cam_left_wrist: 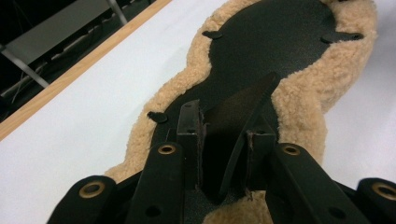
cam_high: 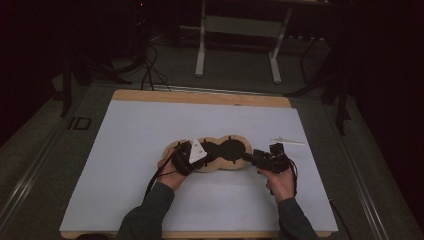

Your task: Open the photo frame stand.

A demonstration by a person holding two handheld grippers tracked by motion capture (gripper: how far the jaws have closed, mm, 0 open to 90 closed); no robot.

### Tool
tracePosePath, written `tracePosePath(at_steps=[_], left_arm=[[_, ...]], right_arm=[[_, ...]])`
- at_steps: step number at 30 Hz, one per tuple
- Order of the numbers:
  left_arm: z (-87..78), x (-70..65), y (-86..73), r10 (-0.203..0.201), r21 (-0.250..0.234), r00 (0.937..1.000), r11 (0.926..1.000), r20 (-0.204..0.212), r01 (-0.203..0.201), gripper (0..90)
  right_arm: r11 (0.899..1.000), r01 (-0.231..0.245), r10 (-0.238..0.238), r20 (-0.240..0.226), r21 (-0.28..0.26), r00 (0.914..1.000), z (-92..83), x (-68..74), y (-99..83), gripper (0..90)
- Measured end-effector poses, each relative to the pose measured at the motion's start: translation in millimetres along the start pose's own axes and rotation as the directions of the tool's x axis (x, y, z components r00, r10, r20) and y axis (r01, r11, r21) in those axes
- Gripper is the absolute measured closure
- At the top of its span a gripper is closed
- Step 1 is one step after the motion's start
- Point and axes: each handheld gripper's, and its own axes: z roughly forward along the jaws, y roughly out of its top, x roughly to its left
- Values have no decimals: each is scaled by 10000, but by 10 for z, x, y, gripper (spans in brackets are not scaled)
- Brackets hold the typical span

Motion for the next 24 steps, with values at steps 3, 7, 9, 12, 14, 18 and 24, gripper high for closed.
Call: tracePosePath(at_steps=[3,7,9,12,14,18,24], left_arm=[[-16,7,-12,-79,-101,10000,9999,-20,79,745],[-35,12,-29,-188,-266,9998,9995,-44,187,745],[-46,16,-40,-285,-372,9996,9989,-25,284,745],[-57,22,-46,-263,-381,9996,9989,-34,261,746],[-72,29,-57,-357,-446,9994,9984,-7,356,747],[-92,35,-77,-423,-566,9991,9975,16,424,749],[-117,29,-104,-474,-756,9989,9960,14,474,754]], right_arm=[[9999,-97,98,-62,124,9999,28,10,28,370],[9992,-299,304,-197,250,9993,65,14,67,363],[9986,-428,436,-274,300,9987,80,14,84,360],[9975,-594,608,-380,377,9974,100,20,106,362],[9968,-679,697,-433,432,9966,113,24,120,363],[9941,-852,892,-589,672,9943,140,29,145,353],[9880,-1128,1225,-905,1052,9883,181,28,168,353]])
